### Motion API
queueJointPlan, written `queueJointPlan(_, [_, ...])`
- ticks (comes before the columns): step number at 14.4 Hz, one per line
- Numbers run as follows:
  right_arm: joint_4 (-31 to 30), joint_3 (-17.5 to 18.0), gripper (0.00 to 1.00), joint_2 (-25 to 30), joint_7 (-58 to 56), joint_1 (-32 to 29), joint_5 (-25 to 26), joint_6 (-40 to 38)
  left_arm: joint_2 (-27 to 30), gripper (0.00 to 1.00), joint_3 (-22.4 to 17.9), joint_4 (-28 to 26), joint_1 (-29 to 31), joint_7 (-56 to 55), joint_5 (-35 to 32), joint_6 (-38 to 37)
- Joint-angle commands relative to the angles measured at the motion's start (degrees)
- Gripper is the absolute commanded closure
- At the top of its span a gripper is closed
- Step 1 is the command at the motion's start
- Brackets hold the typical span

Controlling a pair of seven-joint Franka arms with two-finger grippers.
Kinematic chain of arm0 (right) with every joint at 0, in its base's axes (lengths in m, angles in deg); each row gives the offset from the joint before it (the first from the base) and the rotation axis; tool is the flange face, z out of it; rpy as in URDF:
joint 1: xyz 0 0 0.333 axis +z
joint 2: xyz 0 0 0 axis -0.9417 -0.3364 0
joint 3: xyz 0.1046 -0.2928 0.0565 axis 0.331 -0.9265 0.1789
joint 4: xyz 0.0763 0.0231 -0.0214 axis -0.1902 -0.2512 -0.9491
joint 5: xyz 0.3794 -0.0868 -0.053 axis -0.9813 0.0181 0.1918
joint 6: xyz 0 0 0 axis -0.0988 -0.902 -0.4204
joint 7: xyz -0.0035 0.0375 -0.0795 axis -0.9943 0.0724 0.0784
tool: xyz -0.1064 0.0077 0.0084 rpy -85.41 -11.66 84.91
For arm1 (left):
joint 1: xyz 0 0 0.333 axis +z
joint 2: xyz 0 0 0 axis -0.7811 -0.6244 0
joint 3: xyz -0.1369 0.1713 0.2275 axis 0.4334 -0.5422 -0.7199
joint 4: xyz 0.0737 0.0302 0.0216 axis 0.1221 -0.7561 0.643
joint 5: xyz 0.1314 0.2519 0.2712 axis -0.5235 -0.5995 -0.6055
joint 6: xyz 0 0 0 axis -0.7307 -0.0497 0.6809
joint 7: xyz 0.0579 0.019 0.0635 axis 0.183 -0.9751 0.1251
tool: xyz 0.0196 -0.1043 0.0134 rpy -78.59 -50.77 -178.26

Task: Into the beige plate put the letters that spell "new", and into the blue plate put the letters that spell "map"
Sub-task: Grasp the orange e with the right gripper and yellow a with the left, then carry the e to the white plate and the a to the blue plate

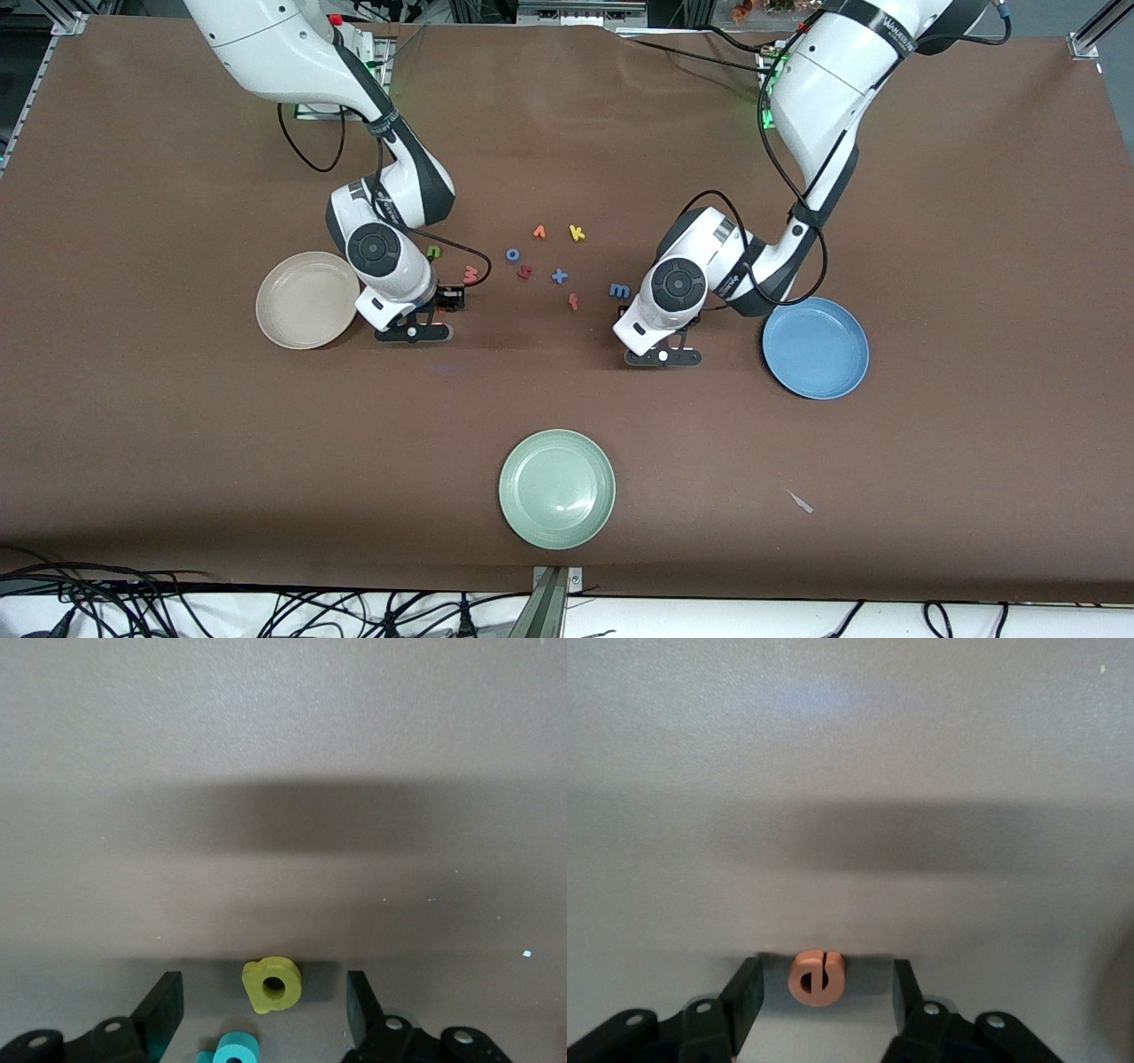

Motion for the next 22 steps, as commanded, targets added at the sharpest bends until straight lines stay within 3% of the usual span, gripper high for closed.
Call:
queueJointPlan(1, [1.15,-0.12,0.42,-1.06,0.22,0.35,0.06,0.41,0.23,0.17,-0.35,-1.15,-1.06,-0.94,-0.47,1.03])
queueJointPlan(3, [1.15,-0.12,0.52,-1.06,0.22,0.35,0.06,0.41,0.32,0.22,-0.35,-1.42,-1.33,-0.85,-0.55,1.12])
queueJointPlan(5, [1.15,-0.12,0.65,-1.06,0.4,0.35,-0.02,0.41,0.23,0.37,-0.35,-1.42,-1.42,-0.77,-1.17,1.12])
queueJointPlan(8, [1.5,-0.12,0.76,-1.06,0.66,0.26,-0.2,0.24,0.67,0.72,-0.35,-0.9,-0.81,-0.77,-1.26,1.12])
queueJointPlan(10, [2.9,-0.12,0.78,-0.71,0.05,0.18,-0.2,-0.72,1.02,0.85,-0.35,-0.81,-0.54,-0.77,-1.26,0.86])
queueJointPlan(15, [2.74,-4.94,0.78,5.52,-8.89,-0.18,0.06,-14.08,5.5,0.88,-0.61,-0.45,2.43,0.29,-1.26,-6.25])
queueJointPlan(19, [-4.71,-9.86,0.78,12.1,-18.65,-0.09,0.59,-12.86,8.05,0.88,-0.44,-0.45,8.67,12.29,-1.08,-12.14])
queueJointPlan(22, [-14.19,-13.73,0.78,17.3,-25.59,-0.09,0.86,-6.39,8.76,0.87,-0.44,-0.54,14.03,20.73,-1.08,-14.43])
